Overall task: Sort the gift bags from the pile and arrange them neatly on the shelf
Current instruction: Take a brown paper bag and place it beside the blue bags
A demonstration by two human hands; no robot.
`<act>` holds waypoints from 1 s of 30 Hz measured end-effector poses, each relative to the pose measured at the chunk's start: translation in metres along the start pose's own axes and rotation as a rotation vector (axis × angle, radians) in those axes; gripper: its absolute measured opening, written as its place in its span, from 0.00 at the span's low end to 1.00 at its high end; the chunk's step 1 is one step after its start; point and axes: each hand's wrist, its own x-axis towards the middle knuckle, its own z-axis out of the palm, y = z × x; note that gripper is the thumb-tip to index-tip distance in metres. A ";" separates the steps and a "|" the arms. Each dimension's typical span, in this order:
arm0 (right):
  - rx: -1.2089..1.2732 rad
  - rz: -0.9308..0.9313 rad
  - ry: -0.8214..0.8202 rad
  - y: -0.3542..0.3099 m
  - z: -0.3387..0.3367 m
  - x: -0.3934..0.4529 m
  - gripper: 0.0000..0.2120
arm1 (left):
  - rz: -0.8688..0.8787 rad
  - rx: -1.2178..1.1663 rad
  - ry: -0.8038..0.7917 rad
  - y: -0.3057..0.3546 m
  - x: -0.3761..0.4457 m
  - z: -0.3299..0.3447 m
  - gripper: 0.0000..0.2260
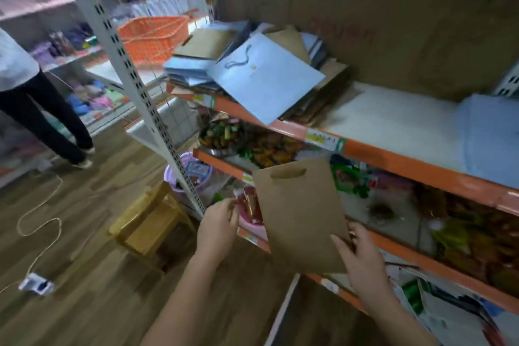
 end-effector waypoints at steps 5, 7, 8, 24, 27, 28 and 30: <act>0.111 -0.173 0.176 -0.057 -0.048 0.070 0.05 | -0.192 -0.428 0.027 0.063 0.103 -0.017 0.15; 0.119 -0.207 0.212 -0.071 -0.059 0.107 0.05 | -0.361 -0.667 -0.056 0.082 0.142 -0.014 0.19; 0.119 -0.215 0.221 -0.077 -0.063 0.125 0.04 | -0.438 -0.801 -0.086 0.092 0.157 -0.012 0.21; 0.329 -0.192 0.380 -0.101 -0.085 0.234 0.04 | -0.472 -1.216 0.234 0.127 0.216 -0.026 0.16; 0.372 -0.174 0.452 -0.094 -0.095 0.221 0.08 | -0.430 -1.293 0.147 0.127 0.205 -0.039 0.17; 0.382 -0.166 0.472 -0.091 -0.097 0.214 0.08 | -0.408 -1.297 0.121 0.126 0.202 -0.042 0.17; 0.393 -0.149 0.500 -0.084 -0.103 0.200 0.08 | -0.362 -1.275 0.072 0.125 0.195 -0.044 0.16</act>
